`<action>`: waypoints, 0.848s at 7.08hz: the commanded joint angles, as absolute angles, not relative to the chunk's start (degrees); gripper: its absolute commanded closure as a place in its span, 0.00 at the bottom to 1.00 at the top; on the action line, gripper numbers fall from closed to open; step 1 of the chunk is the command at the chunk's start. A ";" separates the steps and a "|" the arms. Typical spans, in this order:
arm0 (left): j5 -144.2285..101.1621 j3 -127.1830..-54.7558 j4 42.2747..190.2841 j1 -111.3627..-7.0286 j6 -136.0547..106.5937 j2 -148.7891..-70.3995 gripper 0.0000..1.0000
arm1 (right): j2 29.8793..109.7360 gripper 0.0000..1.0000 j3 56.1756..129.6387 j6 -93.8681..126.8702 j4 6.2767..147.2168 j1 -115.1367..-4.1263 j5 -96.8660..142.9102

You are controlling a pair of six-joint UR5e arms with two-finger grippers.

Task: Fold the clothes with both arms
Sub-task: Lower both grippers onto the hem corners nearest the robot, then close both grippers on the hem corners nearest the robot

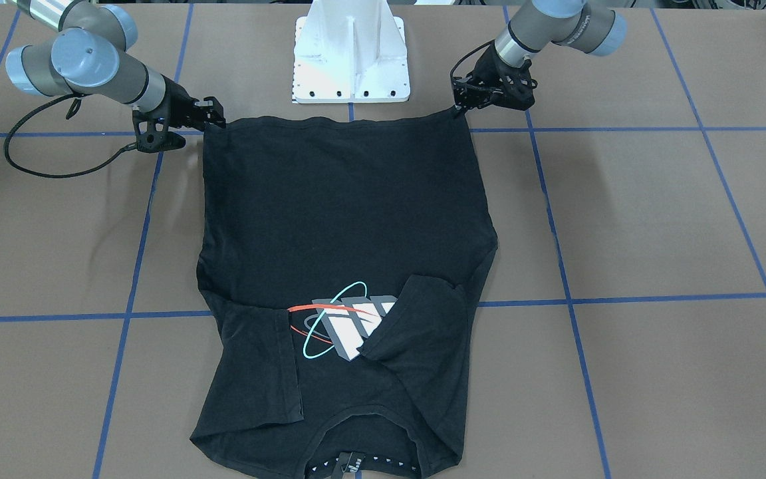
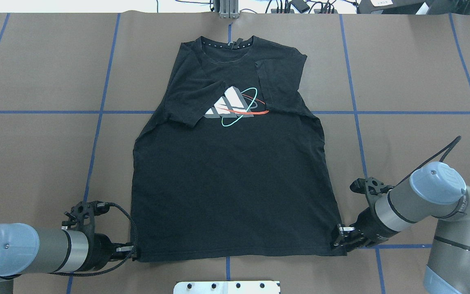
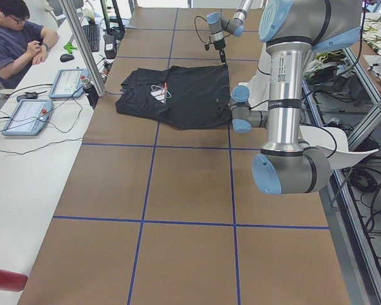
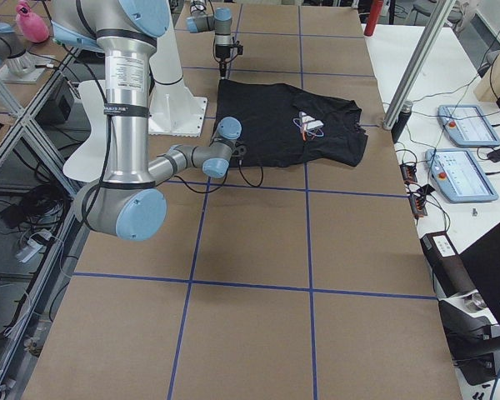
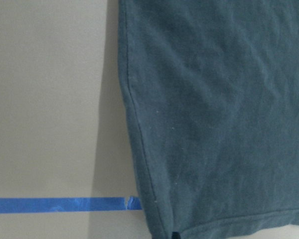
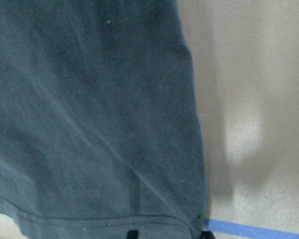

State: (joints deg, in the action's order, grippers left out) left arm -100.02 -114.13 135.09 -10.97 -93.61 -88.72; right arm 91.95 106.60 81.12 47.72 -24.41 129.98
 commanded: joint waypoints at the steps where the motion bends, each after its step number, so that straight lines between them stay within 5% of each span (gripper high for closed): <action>1: -100.02 -114.08 135.09 -10.99 -93.60 -88.68 1.00 | 92.54 0.47 106.70 81.12 47.72 -24.08 129.99; 6: -100.02 -114.08 135.09 -10.90 -93.60 -88.68 1.00 | 93.52 0.50 107.05 81.12 47.72 -23.47 129.90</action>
State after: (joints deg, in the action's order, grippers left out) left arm -100.02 -114.08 135.09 -10.93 -93.60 -88.68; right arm 93.43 107.06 81.12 47.65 -23.72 129.93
